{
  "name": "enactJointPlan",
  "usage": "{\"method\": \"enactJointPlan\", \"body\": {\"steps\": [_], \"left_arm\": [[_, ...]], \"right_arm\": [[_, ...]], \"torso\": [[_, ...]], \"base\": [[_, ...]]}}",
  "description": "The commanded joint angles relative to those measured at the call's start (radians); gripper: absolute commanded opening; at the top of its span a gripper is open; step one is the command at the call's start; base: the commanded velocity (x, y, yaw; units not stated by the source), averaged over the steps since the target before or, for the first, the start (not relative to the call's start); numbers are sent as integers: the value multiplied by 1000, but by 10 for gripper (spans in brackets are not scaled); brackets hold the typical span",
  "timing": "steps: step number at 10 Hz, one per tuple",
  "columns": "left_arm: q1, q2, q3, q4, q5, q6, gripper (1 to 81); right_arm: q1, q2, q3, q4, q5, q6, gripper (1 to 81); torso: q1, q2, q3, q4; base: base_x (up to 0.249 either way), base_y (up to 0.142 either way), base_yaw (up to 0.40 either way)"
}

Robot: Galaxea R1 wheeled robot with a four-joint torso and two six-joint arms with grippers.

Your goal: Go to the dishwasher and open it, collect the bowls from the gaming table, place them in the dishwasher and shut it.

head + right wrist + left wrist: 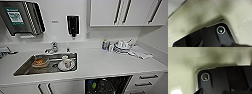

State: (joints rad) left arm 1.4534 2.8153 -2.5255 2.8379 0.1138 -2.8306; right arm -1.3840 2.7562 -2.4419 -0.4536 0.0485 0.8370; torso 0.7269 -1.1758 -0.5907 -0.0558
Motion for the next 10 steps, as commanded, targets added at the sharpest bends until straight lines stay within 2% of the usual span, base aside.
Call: {"method": "enactJointPlan", "body": {"steps": [1,3,5,8,10], "left_arm": [[-28,-14,-1,42,64,-49,811],[-27,-17,-1,42,63,-49,811],[-27,-19,-7,42,63,-49,811],[-27,-9,-22,42,61,-49,811],[-27,-8,-22,42,53,-49,811]], "right_arm": [[96,-11,-34,176,-22,24,811],[160,-43,35,263,-22,54,811],[200,-102,114,312,-18,97,811],[208,-218,224,334,112,183,811],[211,-241,244,334,152,203,811]], "torso": [[-1,2,0,0],[10,-16,0,0],[10,-16,0,0],[11,-16,0,0],[11,-16,0,0]], "base": [[0,0,0],[0,0,0],[0,0,0],[0,0,0],[0,0,0]]}}
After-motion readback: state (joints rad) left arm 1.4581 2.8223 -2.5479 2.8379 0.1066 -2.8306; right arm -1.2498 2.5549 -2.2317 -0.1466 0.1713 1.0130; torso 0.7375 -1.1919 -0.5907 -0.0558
